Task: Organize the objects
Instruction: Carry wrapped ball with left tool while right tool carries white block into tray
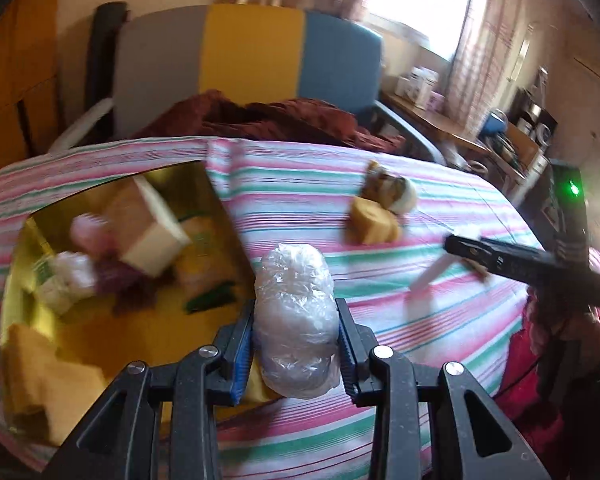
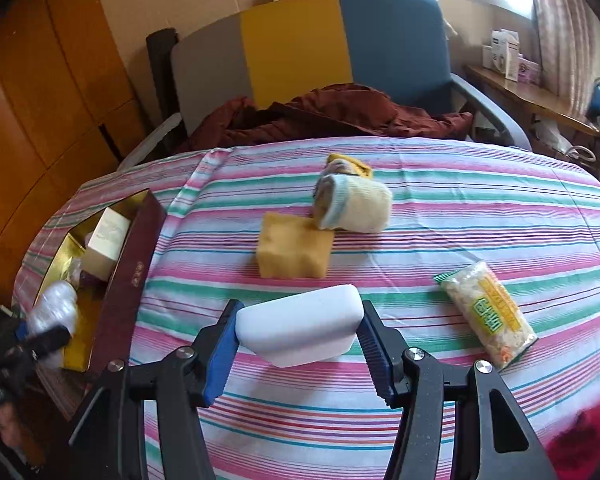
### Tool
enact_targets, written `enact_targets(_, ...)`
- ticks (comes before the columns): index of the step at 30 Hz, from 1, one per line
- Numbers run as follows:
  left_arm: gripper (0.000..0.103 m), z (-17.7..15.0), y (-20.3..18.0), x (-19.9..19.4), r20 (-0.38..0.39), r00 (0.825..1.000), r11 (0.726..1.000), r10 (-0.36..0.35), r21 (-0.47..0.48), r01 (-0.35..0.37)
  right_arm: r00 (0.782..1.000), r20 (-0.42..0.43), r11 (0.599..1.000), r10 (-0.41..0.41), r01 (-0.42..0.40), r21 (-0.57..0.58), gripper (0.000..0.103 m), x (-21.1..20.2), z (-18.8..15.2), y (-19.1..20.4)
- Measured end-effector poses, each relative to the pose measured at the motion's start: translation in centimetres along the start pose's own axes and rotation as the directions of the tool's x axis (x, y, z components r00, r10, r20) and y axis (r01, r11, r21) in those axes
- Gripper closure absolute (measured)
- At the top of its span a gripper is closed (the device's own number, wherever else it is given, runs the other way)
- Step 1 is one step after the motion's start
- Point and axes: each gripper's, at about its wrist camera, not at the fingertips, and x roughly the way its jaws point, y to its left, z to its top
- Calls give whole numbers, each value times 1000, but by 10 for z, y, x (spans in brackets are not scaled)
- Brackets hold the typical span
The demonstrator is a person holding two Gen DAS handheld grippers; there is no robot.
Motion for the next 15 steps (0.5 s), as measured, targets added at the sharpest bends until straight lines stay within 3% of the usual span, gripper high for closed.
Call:
enact_targets(7,67,-5,67,-34,49,997,988,62,-143,-55,997,13,997,71,-71,-14,45,-14,1,34)
enact_targets(15,67,-24,126,-65,71,985,953,160,-270,-136,969,33,965,243,-238,-105,44,-30,3,120)
